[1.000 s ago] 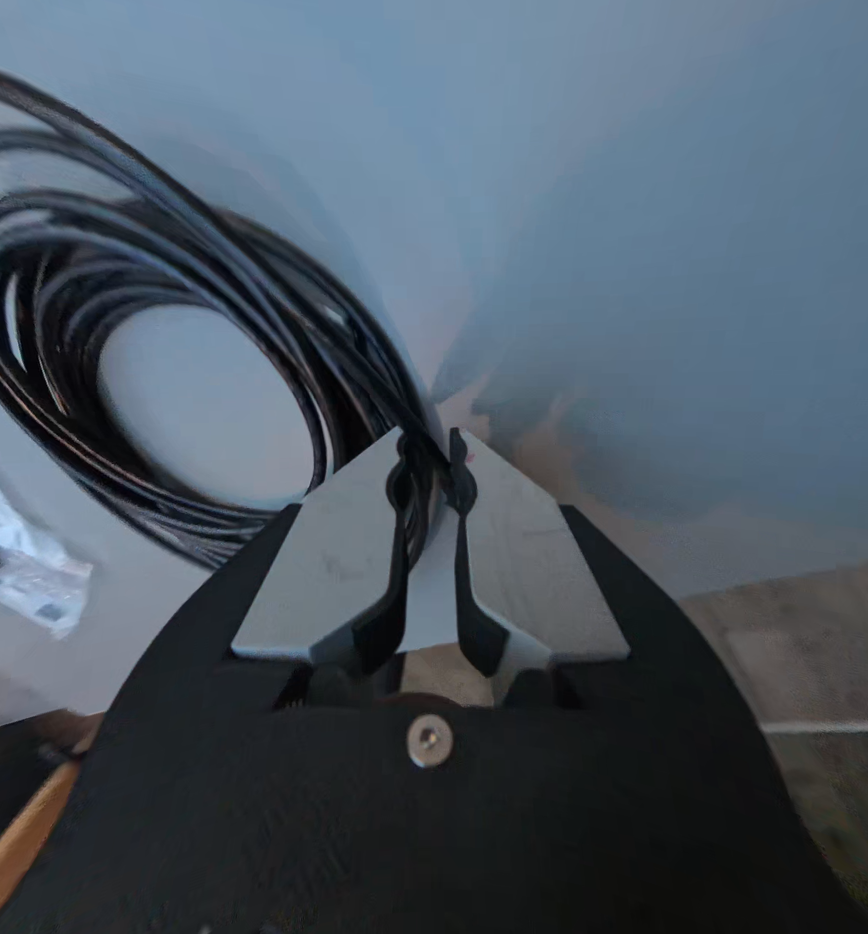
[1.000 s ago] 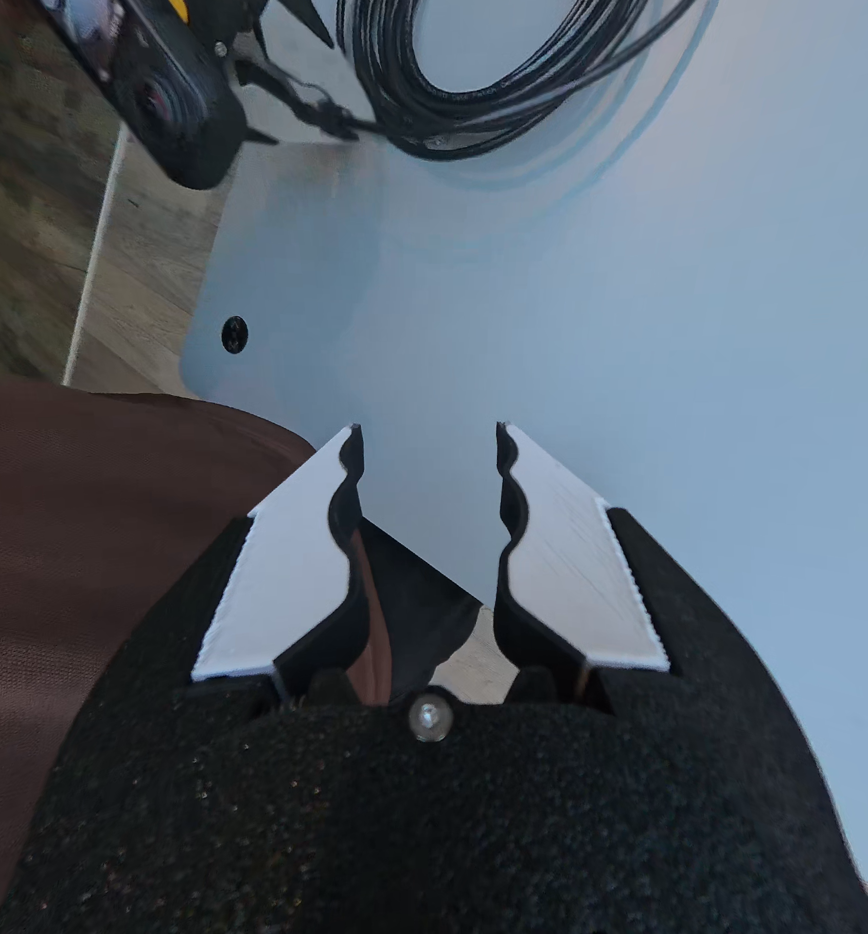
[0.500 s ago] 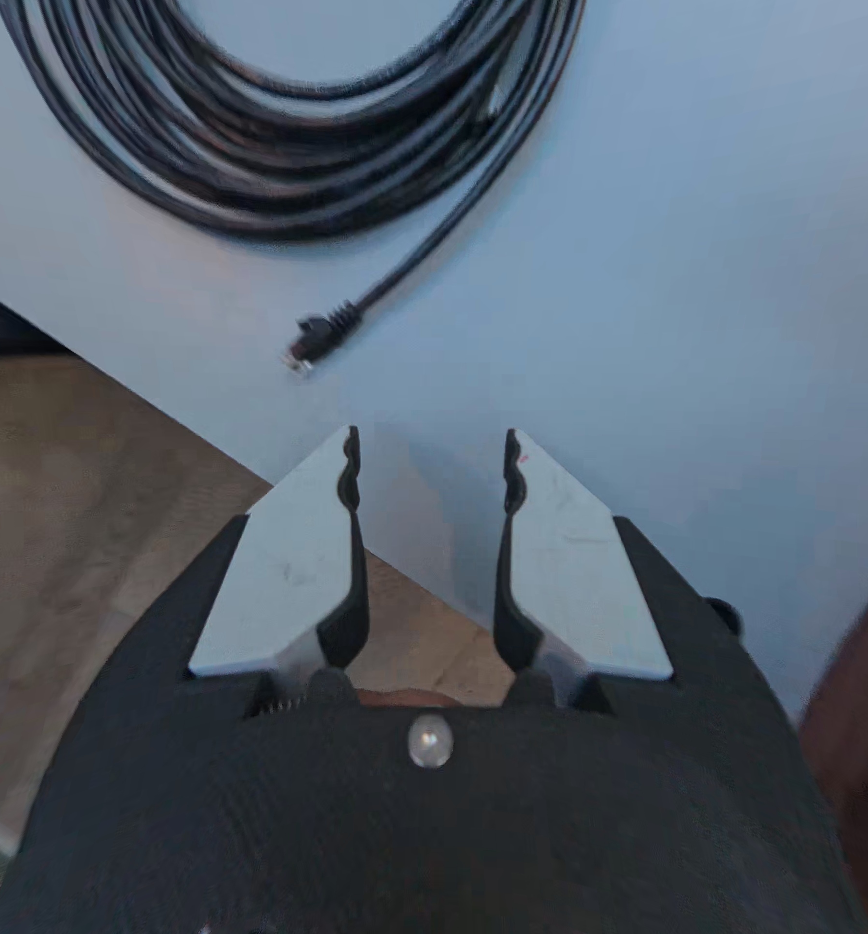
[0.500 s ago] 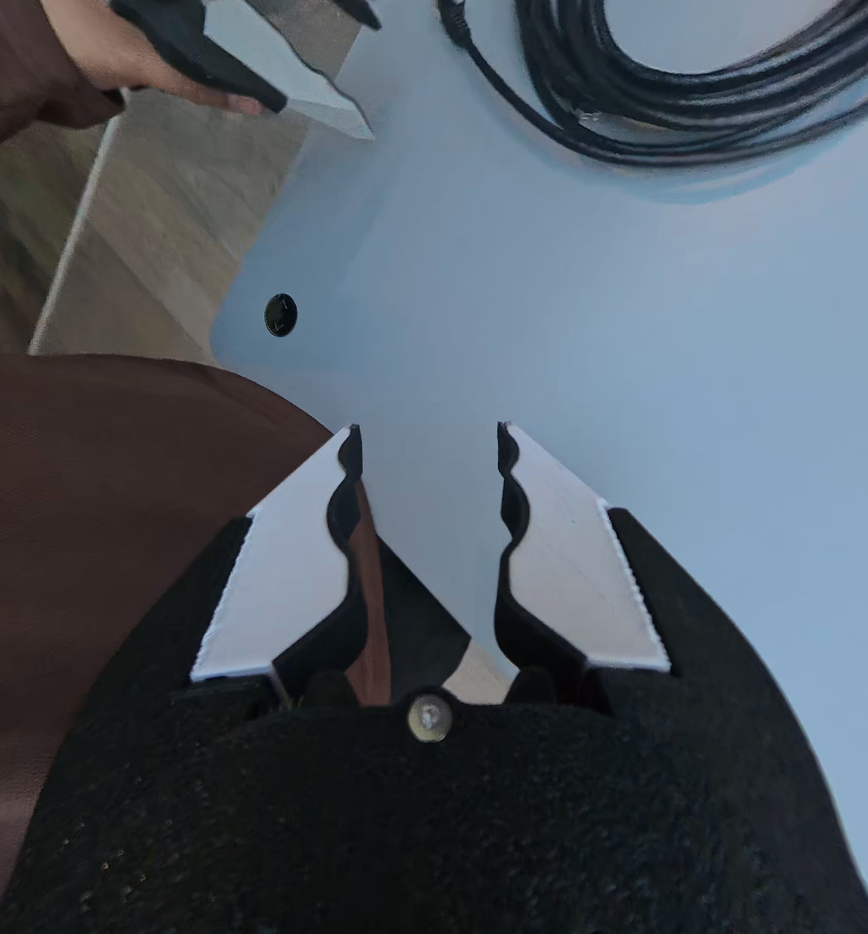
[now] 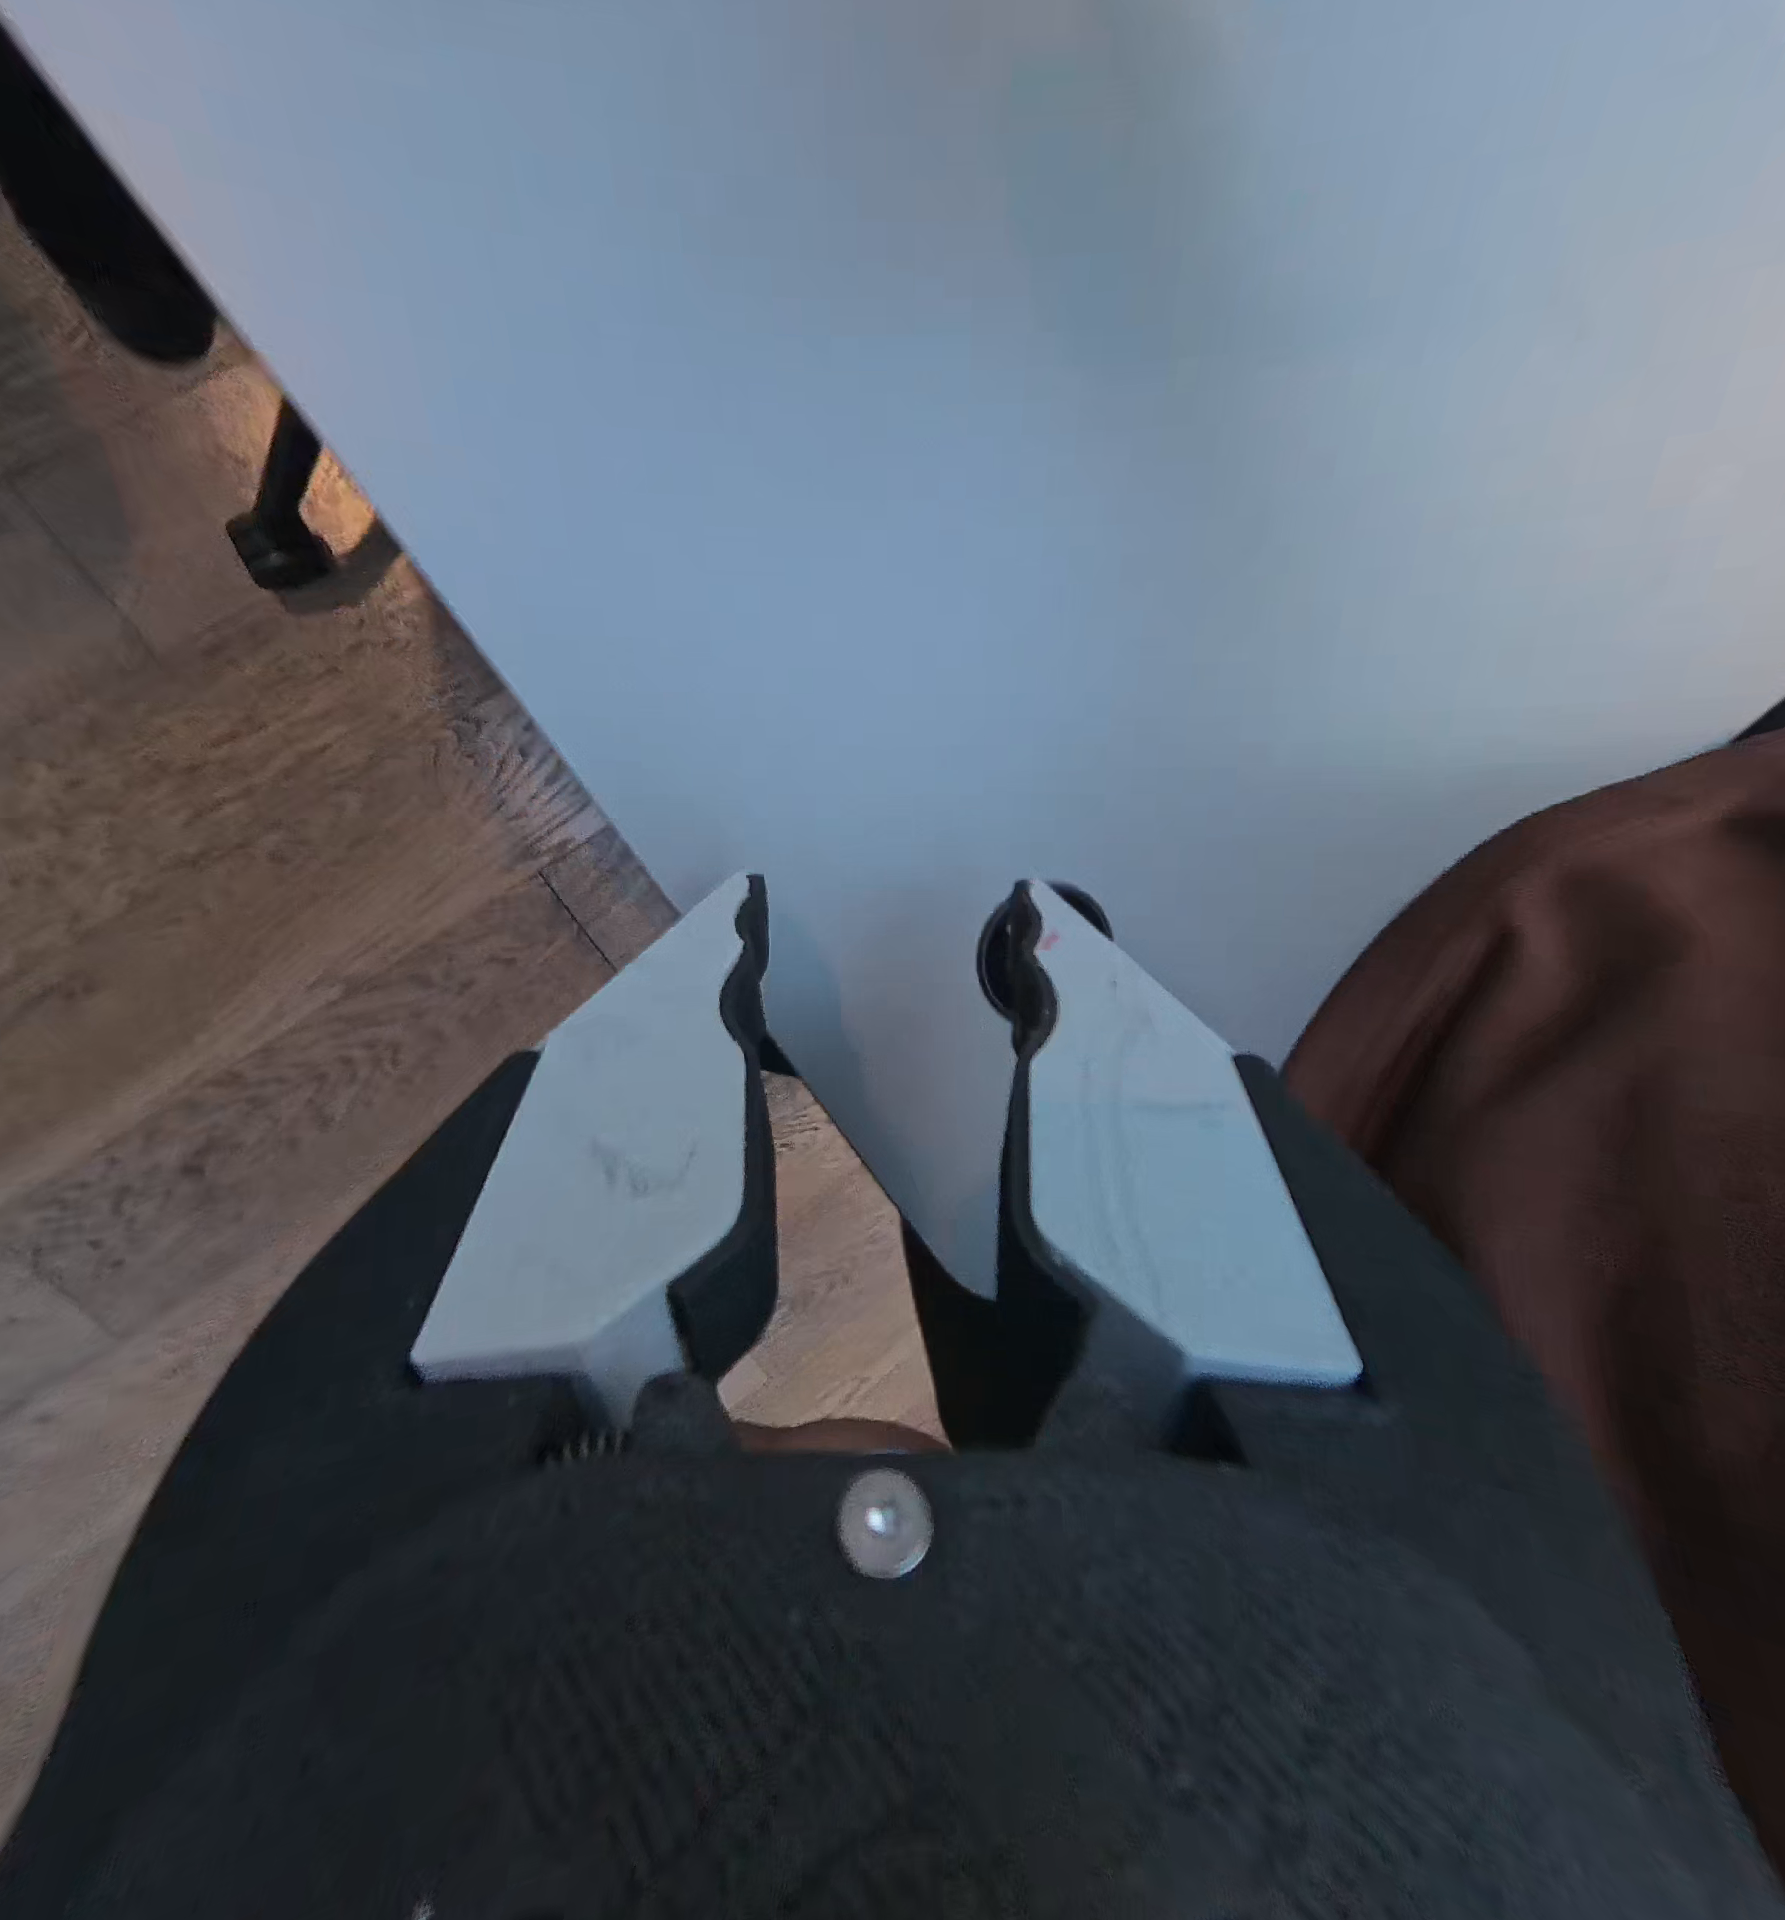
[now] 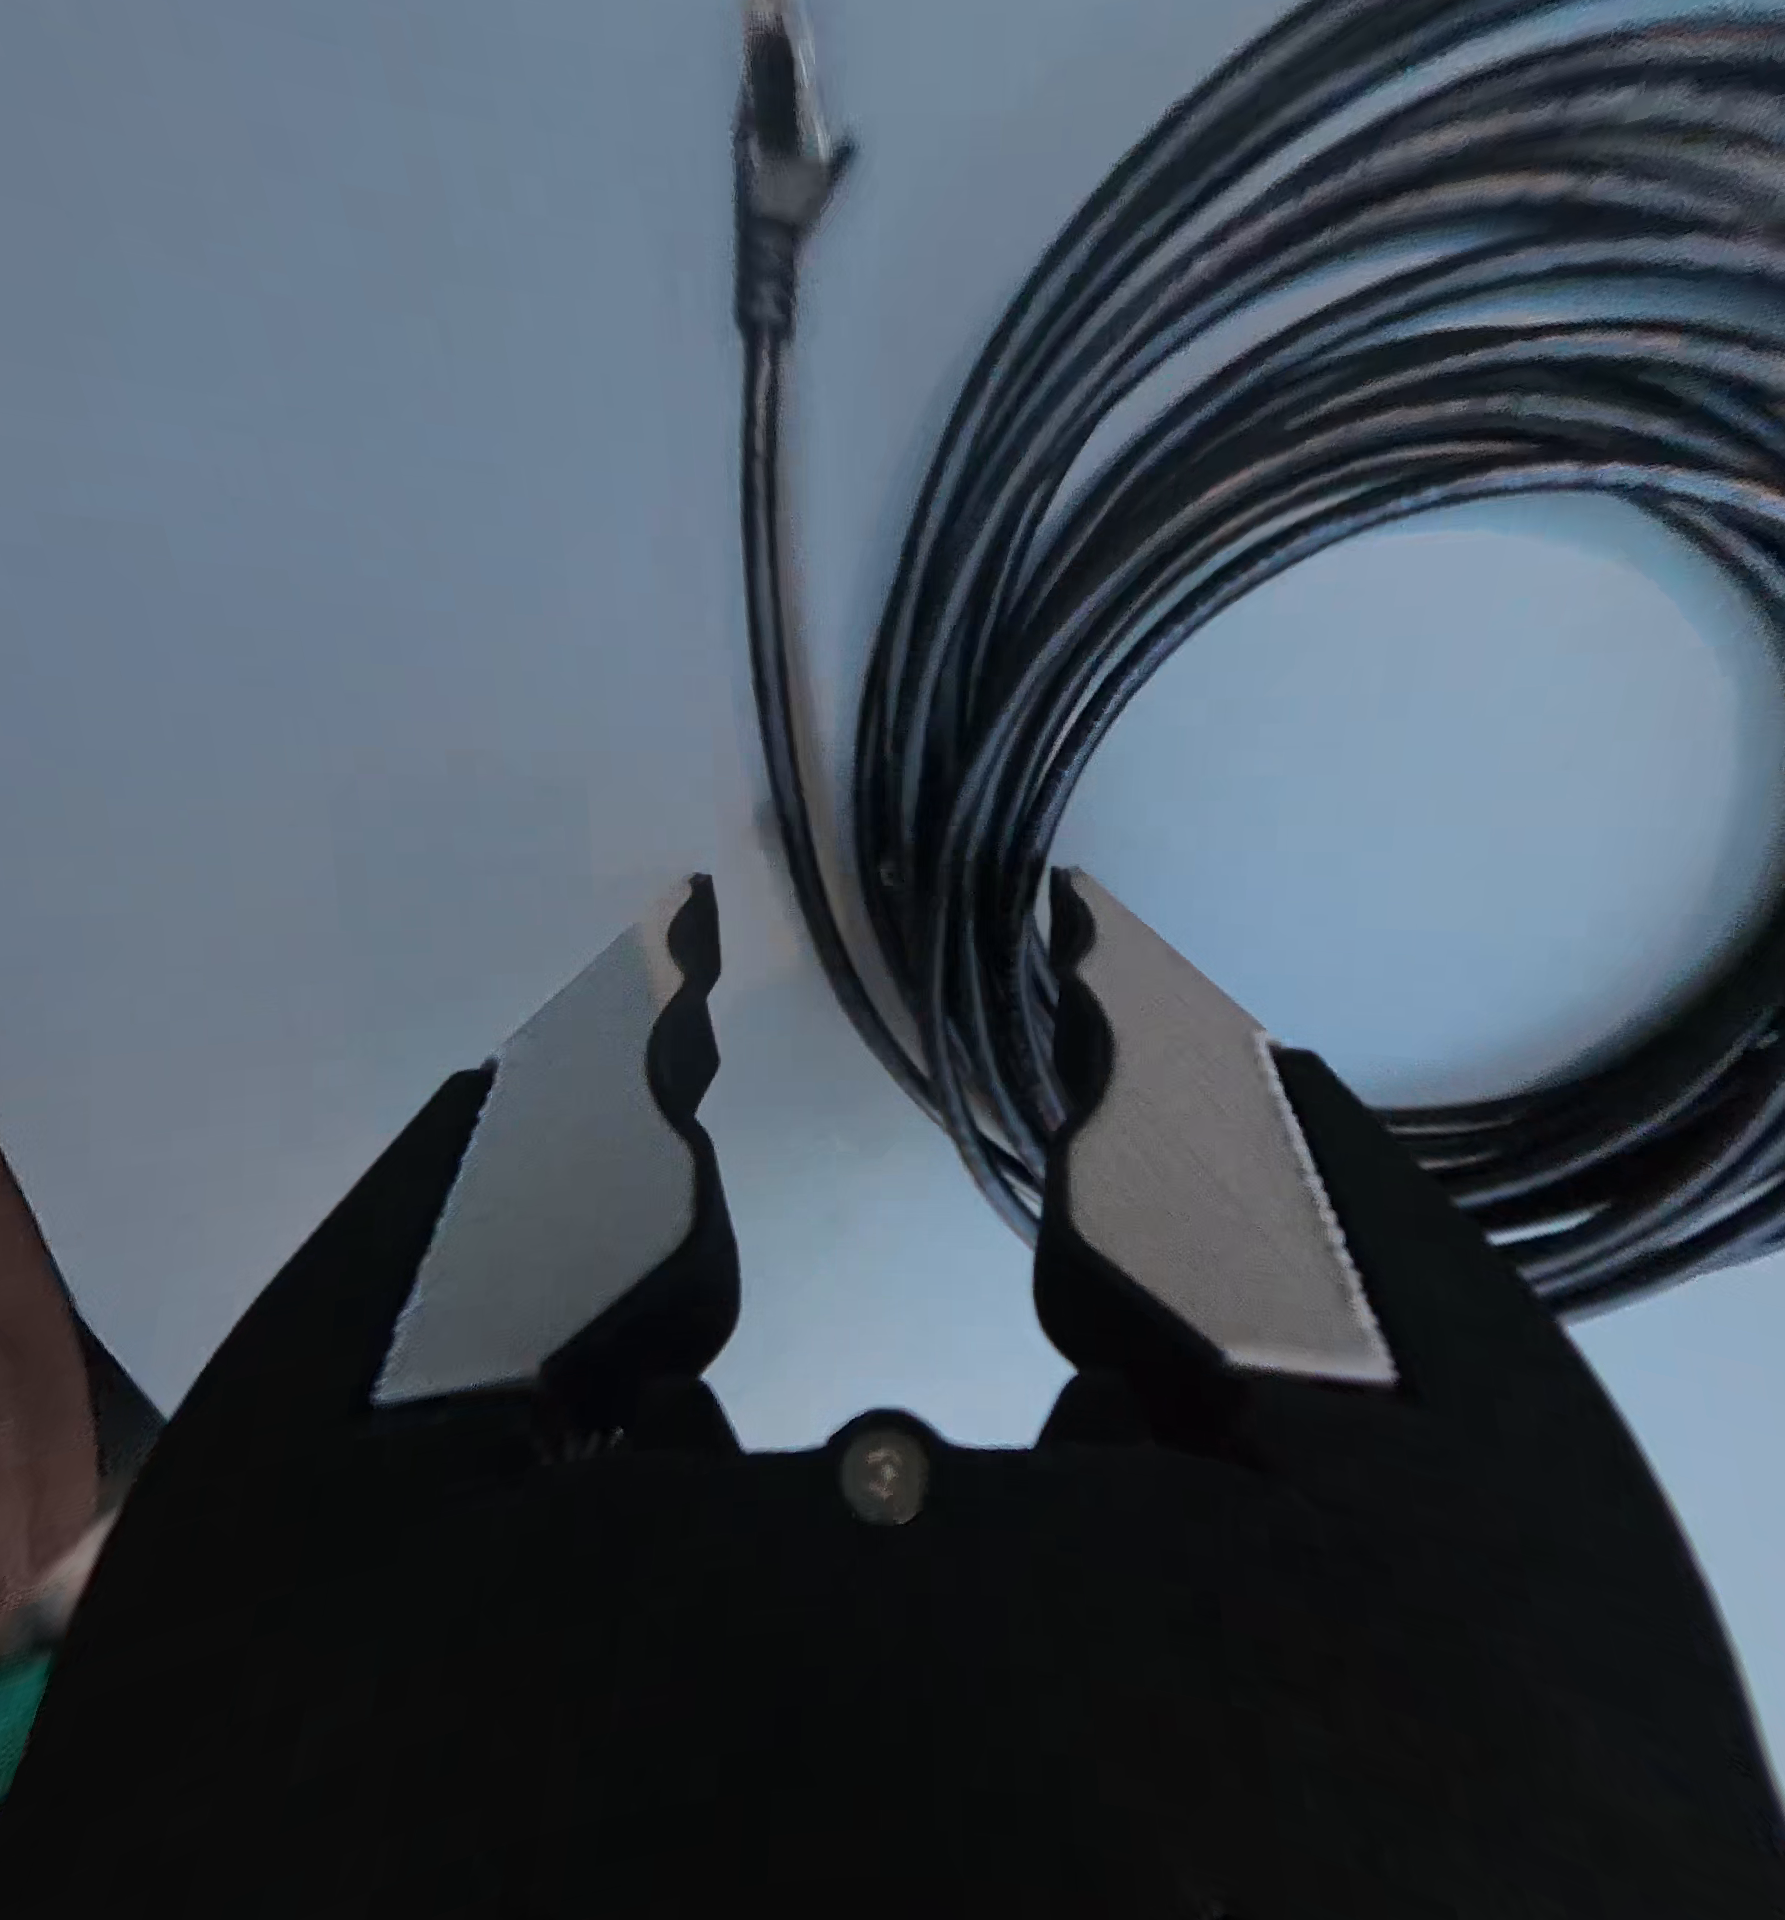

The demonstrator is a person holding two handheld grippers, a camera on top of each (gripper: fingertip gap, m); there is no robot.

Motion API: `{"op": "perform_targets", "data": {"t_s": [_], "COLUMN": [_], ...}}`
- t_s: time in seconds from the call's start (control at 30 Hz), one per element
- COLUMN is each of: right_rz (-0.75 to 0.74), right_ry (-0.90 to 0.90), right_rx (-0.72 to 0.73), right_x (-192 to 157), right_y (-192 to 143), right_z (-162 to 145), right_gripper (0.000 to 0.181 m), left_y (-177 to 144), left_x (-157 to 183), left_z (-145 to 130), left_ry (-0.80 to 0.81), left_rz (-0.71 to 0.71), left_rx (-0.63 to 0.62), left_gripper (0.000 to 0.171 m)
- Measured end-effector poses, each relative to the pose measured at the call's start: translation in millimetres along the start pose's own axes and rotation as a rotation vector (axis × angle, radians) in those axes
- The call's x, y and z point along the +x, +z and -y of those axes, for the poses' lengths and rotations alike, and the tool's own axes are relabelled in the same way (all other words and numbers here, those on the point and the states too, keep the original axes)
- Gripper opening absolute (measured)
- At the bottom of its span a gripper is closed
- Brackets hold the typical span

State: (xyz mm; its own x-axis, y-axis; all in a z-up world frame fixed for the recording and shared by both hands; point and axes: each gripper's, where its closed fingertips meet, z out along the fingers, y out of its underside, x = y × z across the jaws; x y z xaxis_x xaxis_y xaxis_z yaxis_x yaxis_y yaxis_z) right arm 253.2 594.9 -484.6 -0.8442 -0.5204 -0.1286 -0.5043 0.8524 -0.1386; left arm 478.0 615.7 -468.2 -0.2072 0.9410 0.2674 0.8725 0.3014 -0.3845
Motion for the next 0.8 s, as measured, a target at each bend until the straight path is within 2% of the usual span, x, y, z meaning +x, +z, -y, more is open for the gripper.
{"op": "perform_targets", "data": {"t_s": [0.1, 0.17, 0.3, 0.43, 0.5, 0.63, 0.7, 0.8], "right_rz": [0.079, 0.101, 0.097, 0.171, 0.218, 0.286, 0.317, 0.279], "right_ry": [0.043, 0.100, 0.184, 0.351, 0.461, 0.597, 0.602, 0.562], "right_rx": [-0.037, -0.024, 0.018, 0.103, 0.157, 0.255, 0.267, 0.247], "right_x": [-6, -17, -50, -98, -125, -169, -188, -201], "right_y": [4, 4, 7, 9, 10, 11, 12, 18], "right_z": [-8, -13, -25, -28, -27, -23, -21, -24], "right_gripper": [0.056, 0.065, 0.058, 0.050, 0.048, 0.058, 0.060, 0.048], "left_y": [-9, -8, 20, 50, 58, 60, 61, 63], "left_x": [0, 3, 12, 13, 9, 11, 11, 7], "left_z": [-12, -7, 36, 84, 89, 84, 84, 91], "left_ry": [-0.102, -0.148, -0.187, -0.297, -0.284, -0.200, -0.201, -0.180], "left_rz": [-0.014, -0.044, -0.127, -0.212, -0.198, -0.188, -0.189, -0.169], "left_rx": [0.019, 0.042, 0.049, 0.036, 0.000, -0.026, -0.029, -0.050], "left_gripper": [0.044, 0.041, 0.040, 0.038, 0.024, 0.011, 0.009, 0.007]}}
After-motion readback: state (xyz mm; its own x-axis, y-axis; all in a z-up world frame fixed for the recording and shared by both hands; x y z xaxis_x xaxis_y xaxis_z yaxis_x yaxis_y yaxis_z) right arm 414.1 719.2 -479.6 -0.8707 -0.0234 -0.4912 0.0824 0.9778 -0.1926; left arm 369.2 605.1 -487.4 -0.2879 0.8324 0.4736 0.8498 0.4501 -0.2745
